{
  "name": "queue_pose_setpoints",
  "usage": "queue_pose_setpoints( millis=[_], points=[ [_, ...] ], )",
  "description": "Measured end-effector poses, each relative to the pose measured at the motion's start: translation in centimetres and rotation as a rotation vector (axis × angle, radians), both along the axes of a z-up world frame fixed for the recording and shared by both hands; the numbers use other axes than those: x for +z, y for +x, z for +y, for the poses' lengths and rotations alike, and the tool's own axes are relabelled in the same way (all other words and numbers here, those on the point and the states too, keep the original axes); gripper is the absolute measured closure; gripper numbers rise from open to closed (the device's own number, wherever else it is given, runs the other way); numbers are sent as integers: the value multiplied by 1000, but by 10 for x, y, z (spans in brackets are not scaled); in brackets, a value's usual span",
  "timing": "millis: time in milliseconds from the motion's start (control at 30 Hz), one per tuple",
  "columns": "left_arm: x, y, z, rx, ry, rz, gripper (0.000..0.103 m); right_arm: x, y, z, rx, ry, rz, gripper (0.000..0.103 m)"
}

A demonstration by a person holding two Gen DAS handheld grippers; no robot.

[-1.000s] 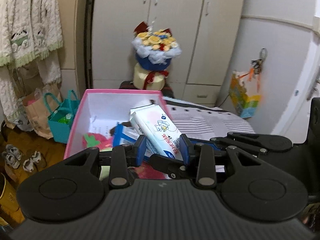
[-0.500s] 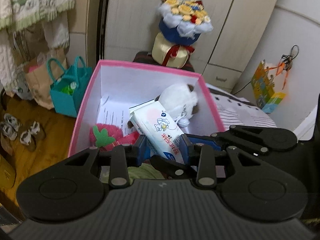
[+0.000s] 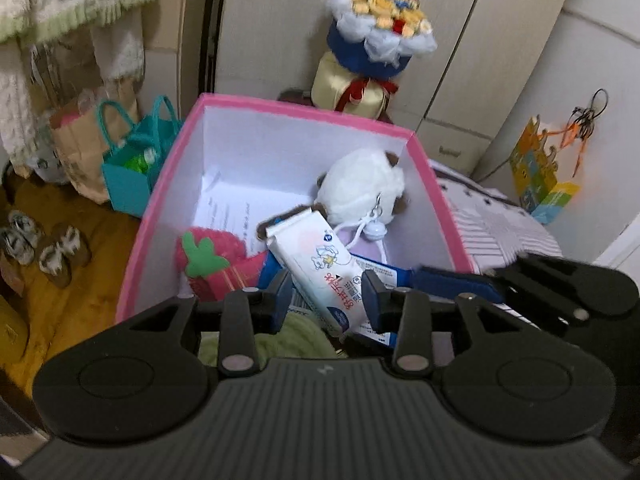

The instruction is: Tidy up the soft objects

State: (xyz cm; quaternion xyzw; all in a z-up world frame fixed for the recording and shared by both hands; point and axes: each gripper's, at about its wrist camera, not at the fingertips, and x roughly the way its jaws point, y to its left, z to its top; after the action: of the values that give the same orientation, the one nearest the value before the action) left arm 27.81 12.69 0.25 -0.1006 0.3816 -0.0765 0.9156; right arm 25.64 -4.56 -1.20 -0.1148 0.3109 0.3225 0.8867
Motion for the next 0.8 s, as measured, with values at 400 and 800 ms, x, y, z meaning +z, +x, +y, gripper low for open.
queue_pose_setpoints(
  millis=[400,800],
  points=[
    [37,-77,-7,-57,46,-132,61,24,-64,-55,-85,90,-79,35],
    [69,-153,-38,-126,125,-258,43,43,-118,-97,-220,105,-148,19]
  ],
)
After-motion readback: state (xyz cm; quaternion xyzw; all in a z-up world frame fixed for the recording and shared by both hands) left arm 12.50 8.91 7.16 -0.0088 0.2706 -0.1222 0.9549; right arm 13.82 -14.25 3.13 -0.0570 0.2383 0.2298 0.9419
